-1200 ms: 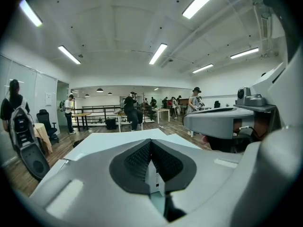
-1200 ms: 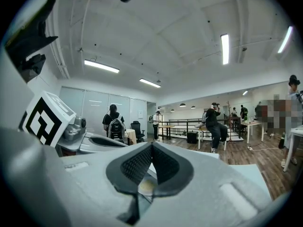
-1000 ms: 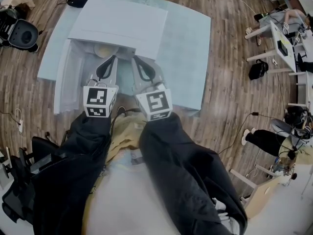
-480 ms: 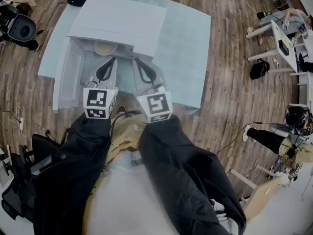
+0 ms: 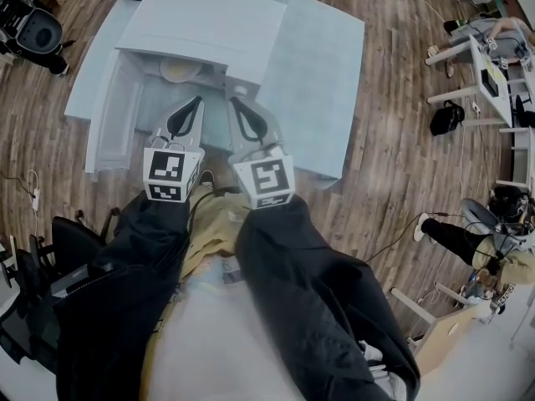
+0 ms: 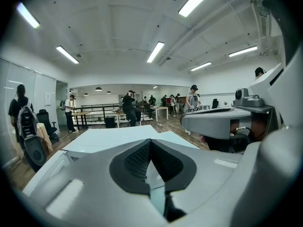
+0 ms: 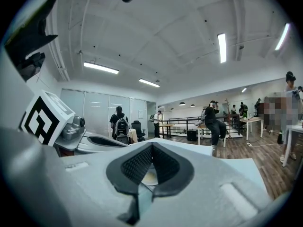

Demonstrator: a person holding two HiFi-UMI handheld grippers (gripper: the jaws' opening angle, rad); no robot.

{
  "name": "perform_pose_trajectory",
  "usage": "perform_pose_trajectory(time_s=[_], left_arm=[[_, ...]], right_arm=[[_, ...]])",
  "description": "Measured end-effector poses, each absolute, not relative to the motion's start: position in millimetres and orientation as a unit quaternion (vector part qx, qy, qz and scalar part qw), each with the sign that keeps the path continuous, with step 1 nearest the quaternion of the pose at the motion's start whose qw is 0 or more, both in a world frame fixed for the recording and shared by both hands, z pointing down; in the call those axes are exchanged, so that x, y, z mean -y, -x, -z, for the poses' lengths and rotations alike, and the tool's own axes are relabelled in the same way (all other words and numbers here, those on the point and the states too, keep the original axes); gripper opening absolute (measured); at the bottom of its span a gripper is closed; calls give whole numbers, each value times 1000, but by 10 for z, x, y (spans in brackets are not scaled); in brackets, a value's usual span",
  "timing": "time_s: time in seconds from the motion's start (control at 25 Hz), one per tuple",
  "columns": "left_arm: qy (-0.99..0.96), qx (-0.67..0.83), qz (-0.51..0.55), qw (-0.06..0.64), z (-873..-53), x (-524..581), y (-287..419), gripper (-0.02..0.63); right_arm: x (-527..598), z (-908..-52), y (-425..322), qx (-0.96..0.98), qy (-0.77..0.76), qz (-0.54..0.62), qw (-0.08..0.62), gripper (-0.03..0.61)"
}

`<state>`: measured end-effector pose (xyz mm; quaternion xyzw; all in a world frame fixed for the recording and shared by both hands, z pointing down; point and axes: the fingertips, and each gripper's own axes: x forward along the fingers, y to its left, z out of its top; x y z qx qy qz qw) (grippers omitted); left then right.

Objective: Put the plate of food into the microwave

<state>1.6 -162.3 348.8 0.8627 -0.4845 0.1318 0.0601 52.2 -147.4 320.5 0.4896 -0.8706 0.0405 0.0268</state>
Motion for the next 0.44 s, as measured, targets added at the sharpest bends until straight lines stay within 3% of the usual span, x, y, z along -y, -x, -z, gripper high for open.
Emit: perform_pose_trajectory(time_s=[0.44], left_arm=[[-876,460,-138,51,-3525,1402,-394,-3]], right_arm=[[1258,-3258,-793,864,-501,-39,31,-8]])
